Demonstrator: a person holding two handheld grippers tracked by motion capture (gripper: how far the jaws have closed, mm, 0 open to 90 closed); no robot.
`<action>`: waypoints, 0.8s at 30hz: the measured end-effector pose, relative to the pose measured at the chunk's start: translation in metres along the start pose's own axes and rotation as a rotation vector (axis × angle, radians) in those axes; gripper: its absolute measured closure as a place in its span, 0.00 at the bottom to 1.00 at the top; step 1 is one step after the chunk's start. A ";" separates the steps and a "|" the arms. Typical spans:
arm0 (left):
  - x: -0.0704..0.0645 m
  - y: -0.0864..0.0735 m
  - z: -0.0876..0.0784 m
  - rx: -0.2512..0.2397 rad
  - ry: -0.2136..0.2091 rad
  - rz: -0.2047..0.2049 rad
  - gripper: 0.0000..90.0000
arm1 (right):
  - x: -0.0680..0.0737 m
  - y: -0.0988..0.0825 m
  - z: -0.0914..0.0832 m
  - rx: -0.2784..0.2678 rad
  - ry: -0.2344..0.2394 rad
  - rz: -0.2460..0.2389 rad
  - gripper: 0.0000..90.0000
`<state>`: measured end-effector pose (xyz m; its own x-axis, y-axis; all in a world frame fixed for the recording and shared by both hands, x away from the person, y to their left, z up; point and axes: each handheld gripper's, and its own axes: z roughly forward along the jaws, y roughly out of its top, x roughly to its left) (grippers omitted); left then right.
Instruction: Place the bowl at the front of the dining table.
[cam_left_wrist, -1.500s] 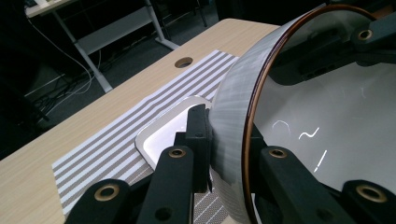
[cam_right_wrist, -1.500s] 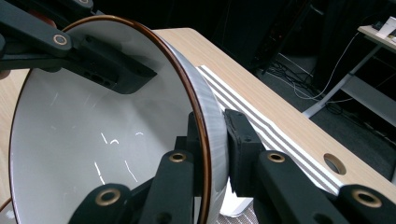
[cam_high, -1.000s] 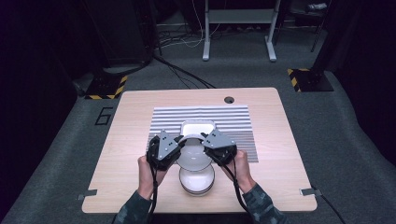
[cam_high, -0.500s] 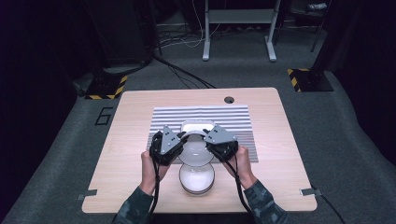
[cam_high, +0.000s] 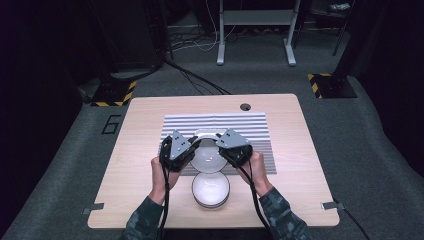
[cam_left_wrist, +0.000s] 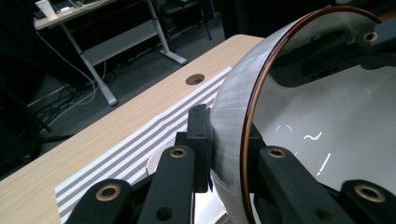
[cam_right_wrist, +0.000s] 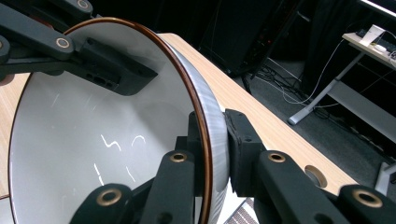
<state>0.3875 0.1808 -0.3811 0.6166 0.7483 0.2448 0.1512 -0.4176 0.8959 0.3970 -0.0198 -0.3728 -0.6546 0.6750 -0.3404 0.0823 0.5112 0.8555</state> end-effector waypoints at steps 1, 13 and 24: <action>0.001 0.000 0.000 0.001 -0.001 0.002 0.90 | 0.000 0.000 0.001 0.002 0.001 0.000 0.90; 0.009 -0.001 0.010 -0.006 0.007 -0.001 0.91 | -0.006 0.002 0.012 0.011 0.002 0.005 0.90; 0.012 -0.002 0.025 0.014 -0.007 -0.003 0.91 | -0.013 -0.004 0.021 0.028 -0.004 0.025 0.90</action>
<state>0.4142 0.1783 -0.3895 0.6214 0.7461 0.2393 0.1641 -0.4225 0.8914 0.4212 -0.0194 -0.3796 -0.6492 0.6897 -0.3208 0.1197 0.5091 0.8524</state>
